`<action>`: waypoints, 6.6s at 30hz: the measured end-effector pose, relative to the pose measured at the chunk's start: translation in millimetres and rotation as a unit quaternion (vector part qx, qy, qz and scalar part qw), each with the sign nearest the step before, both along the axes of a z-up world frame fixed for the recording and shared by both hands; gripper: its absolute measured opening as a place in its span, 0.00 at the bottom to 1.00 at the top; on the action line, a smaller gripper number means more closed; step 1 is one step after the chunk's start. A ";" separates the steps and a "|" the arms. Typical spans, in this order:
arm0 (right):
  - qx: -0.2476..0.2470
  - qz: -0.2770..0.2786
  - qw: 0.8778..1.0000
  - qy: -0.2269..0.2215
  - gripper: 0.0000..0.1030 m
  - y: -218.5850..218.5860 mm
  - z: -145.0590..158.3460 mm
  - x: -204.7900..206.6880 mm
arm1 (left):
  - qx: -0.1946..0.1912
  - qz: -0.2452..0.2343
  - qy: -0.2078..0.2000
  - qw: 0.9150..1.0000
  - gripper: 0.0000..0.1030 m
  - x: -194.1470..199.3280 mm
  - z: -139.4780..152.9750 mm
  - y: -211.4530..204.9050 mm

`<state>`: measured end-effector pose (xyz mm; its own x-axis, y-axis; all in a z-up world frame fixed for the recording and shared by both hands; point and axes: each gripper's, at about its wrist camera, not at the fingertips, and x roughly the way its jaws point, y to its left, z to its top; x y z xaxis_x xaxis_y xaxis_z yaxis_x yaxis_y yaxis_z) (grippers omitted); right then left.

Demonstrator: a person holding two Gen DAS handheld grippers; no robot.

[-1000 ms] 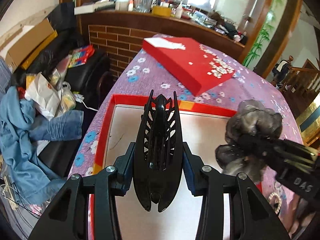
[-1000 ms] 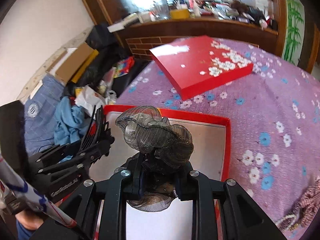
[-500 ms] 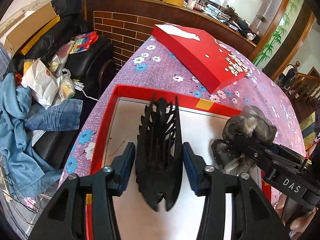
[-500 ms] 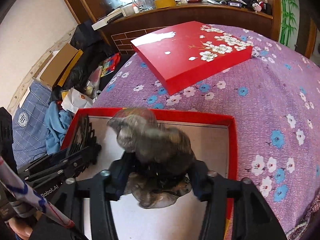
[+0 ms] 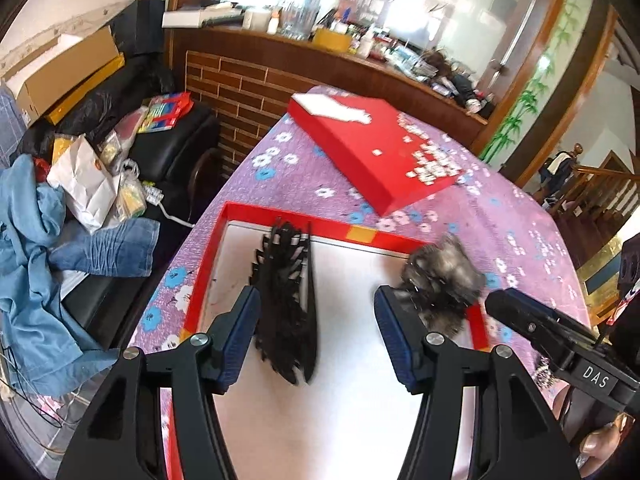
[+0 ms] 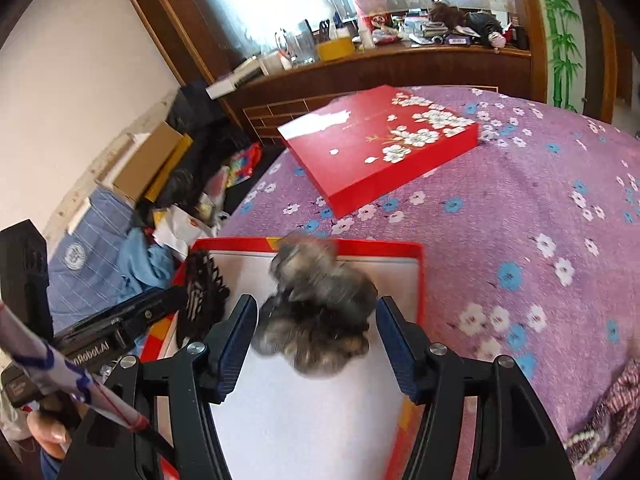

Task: Organize jewelry
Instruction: 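Open both grippers to drop the claw clip and scrunchie into the box, then grasp the red plaid scrunchie with the right gripper and lift it, then grasp the white bead bracelet with the left gripper while the right holds the scrunchie, then carry the bead bracelet and plaid scrunchie over the red box with both grippers, then open both grippers to drop the bracelet and plaid scrunchie into the box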

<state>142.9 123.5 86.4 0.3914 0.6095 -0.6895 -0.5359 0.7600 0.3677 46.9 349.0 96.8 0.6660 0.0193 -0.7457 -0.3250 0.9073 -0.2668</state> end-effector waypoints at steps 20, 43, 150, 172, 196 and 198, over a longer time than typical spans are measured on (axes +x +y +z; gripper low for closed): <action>0.056 -0.096 0.994 -0.010 0.65 -205.1 7.9 -39.0 | 0.014 -0.144 -0.004 0.989 0.57 -10.2 6.1 -180.8; -0.022 -0.195 0.981 -0.006 0.09 -274.2 -34.2 -7.5 | 0.015 -0.255 0.065 0.965 0.54 50.5 -69.9 -299.7; -0.007 -0.109 0.990 -0.093 0.11 -229.9 -10.9 -51.0 | 0.071 -0.205 -0.105 0.971 0.05 16.5 -7.4 -275.4; 0.028 0.011 0.999 -0.027 0.11 -101.2 7.1 -86.6 | 0.076 -0.100 -0.086 0.988 0.05 -38.6 20.2 -132.7; -0.059 0.012 0.998 0.020 0.18 14.8 -48.4 -22.5 | 0.019 -0.022 0.015 0.999 0.05 12.1 -39.9 -36.8; -0.060 0.012 0.998 0.024 0.25 13.2 -49.0 -21.9 | 0.019 -0.020 0.016 0.999 0.05 12.1 -39.9 -35.9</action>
<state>121.0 136.7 37.4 0.3425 0.5294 -0.7762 -0.5383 0.7876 0.2997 59.0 313.1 56.9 0.6429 0.0220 -0.7656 -0.2961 0.9290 -0.2220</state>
